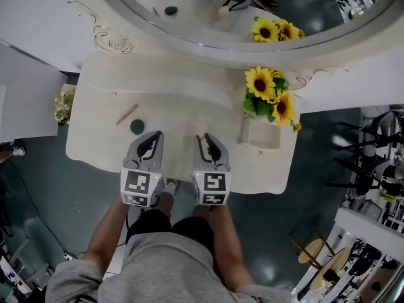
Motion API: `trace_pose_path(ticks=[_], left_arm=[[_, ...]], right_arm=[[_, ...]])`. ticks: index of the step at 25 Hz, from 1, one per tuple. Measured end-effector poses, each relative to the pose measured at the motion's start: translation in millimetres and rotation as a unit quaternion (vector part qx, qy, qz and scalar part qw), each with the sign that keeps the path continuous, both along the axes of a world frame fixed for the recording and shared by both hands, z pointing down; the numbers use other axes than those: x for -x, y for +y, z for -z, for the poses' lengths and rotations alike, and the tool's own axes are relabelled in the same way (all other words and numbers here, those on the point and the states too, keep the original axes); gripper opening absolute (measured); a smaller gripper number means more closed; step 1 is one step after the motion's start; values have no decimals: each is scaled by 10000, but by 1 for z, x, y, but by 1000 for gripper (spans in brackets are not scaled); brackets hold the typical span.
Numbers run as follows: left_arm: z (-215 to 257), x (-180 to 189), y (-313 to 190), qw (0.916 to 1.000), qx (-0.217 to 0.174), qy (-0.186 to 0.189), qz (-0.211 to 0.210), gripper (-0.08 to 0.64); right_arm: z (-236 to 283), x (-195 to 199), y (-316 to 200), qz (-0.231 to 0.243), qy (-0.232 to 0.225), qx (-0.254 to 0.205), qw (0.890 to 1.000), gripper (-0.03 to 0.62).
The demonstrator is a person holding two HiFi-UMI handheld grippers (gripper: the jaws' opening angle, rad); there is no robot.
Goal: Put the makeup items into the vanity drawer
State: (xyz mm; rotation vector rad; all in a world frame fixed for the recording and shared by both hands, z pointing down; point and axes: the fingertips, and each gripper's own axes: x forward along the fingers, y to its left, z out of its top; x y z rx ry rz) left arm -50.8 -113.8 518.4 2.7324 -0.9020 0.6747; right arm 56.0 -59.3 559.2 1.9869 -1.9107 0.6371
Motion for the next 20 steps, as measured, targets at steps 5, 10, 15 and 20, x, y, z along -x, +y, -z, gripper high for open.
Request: trace_pose_path(ticks=[5, 10, 15, 20], left_arm=[[25, -35, 7, 9993, -184, 241, -222, 11], [39, -66, 15, 9977, -325, 397, -450, 11], [45, -95, 24, 9962, -342, 439, -663, 11], [42, -122, 37, 9948, -274, 439, -878, 11]], right_arm=[[28, -35, 14, -234, 240, -190, 9993, 104], [44, -75, 33, -619, 419, -241, 9969, 104], [49, -107, 50, -893, 481, -216, 9946, 104], [45, -137, 70, -1208, 508, -140, 9913, 104]])
